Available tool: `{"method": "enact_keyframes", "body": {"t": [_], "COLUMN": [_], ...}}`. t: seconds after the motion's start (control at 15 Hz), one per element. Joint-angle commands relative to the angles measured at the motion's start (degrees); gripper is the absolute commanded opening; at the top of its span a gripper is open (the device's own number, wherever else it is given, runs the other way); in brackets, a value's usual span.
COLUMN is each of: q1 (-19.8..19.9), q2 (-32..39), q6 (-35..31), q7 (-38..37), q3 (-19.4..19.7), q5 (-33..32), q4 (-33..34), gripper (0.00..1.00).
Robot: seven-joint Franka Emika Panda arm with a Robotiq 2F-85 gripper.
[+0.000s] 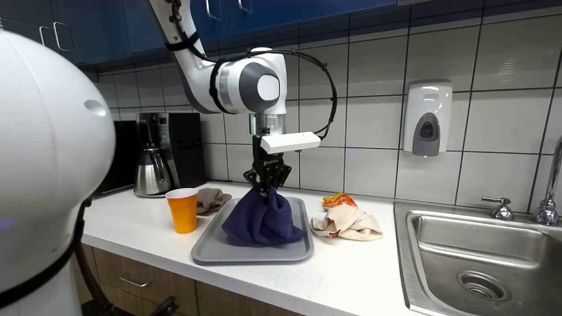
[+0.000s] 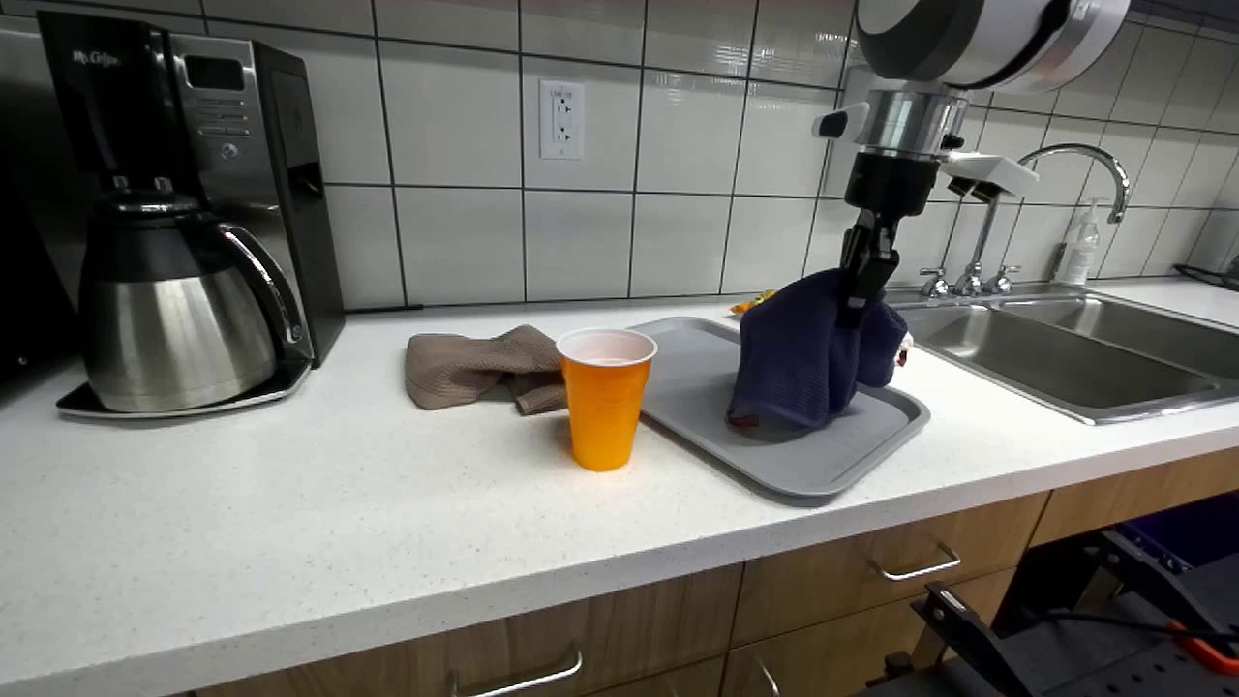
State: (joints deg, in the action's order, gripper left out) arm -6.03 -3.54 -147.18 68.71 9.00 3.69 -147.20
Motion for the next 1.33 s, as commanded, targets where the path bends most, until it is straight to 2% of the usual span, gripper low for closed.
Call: {"method": "enact_keyframes", "body": {"t": [0.0,0.47,1.0,1.07,1.13,1.27], "q1": [2.2,5.3,7.9,8.2,8.4,8.4], "q2": [4.6,9.3,12.2,12.0,11.5,10.5], "q6": [0.2,-0.6,-1.5,-1.0,-1.0,-0.7], "q7": [3.1,2.7,1.4,1.1,1.1,0.0], "q3": [-2.5,-5.4,-6.7,-6.7,-6.7,-6.4], "q5": [3.5,3.9,1.4,1.0,0.4,-2.1], "q4": [3.7,5.7,5.1,5.1,4.7,4.1], "gripper": [0.02,0.02,0.02,0.33,0.34,0.47]}}
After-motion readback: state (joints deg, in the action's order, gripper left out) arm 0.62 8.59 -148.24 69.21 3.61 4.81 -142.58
